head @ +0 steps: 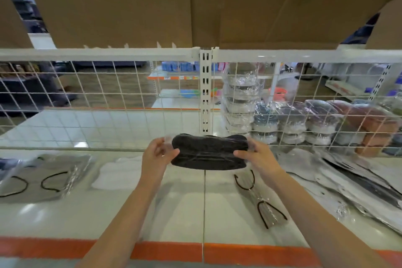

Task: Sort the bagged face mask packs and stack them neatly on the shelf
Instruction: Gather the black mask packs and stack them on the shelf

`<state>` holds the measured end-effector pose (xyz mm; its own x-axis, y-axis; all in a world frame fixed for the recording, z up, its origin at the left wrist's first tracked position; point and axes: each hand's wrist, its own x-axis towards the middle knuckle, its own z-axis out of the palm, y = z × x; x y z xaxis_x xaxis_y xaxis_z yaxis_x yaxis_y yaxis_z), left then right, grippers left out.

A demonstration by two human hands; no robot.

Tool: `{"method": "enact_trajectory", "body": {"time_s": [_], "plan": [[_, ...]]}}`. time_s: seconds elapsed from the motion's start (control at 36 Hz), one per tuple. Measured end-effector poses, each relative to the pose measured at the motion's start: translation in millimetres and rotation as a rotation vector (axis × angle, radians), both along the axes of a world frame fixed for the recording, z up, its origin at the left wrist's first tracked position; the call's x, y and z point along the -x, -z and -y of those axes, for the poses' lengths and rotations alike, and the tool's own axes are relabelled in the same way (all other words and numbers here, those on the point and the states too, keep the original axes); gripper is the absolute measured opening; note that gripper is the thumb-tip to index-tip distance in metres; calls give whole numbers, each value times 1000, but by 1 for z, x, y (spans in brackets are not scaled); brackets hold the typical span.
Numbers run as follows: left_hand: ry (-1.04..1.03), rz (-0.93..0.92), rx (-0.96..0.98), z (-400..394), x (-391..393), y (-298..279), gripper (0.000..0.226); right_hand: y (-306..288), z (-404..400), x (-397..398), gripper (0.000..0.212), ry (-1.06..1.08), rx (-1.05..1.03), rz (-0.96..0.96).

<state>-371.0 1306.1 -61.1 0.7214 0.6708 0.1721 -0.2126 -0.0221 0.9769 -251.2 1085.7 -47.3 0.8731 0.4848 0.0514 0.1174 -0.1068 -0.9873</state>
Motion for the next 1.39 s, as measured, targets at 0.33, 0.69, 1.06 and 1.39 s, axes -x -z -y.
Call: {"method": "enact_trajectory", "body": {"time_s": [0.33, 0.69, 1.06, 1.39], "plan": [[98, -270, -229, 40, 19, 46, 29, 54, 33, 22, 35, 91, 240, -127], [21, -338, -320, 60, 31, 46, 30, 64, 35, 23, 28, 95, 321, -33], [-166, -467, -418, 2, 77, 26, 28, 28, -33, 47, 25, -207, 452, 144], [-375, -734, -529, -150, 193, 23, 52, 29, -212, 125, 26, -556, 445, -29]]}}
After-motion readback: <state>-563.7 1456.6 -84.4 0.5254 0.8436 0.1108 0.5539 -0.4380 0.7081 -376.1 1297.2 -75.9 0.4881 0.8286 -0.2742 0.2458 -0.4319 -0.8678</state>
